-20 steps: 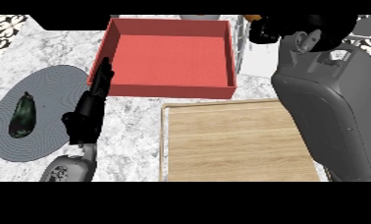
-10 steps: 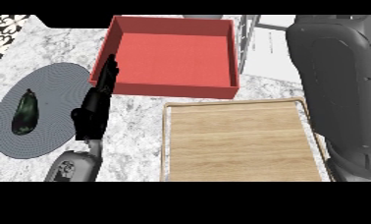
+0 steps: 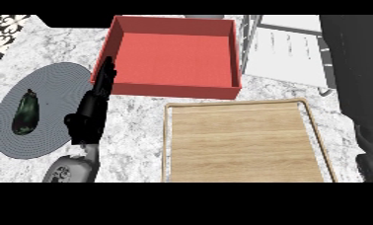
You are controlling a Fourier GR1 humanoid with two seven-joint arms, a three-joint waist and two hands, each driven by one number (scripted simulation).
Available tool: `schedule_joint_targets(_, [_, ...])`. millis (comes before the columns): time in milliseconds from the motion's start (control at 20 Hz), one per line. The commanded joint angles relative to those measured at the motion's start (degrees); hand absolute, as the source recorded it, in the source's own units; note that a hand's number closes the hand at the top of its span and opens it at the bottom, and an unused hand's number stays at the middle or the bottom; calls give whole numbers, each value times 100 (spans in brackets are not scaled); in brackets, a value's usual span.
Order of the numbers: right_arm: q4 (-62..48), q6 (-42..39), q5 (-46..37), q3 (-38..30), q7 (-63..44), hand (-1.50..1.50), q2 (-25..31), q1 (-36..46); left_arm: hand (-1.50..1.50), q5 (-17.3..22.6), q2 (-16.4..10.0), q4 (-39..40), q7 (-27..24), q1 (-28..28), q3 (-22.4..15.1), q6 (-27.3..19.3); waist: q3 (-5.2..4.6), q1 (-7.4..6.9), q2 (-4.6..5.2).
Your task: Pick the croissant from the tray and place it in the tiered basket
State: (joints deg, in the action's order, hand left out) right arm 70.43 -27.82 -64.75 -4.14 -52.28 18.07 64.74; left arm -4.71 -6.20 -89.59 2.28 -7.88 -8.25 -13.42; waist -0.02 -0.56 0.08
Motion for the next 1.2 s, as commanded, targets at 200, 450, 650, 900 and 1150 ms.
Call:
schedule_joint_targets(200, [-1195,669,-146,-250,422,150,229,-9,0,-191,125,156,-101,-55,13,-80,-1,-12,14])
schedule_joint_targets(450, [-1289,1663,495,-1270,428,-150,142,-253,0,-19,-40,-95,-66,161,70,143,3,-48,22])
schedule_joint_targets(650, [-1100,2416,729,-1415,725,-150,-96,-528,0,-137,76,61,-25,-98,71,35,4,2,10])
schedule_joint_targets(900, [-534,3212,900,-1901,609,-150,97,-555,0,-193,97,-224,67,62,-10,-1,6,24,-17])
schedule_joint_targets(1150, [552,2911,979,-2214,-224,-150,391,-950,0,-175,113,299,-60,-97,185,-26,-1,206,-46])
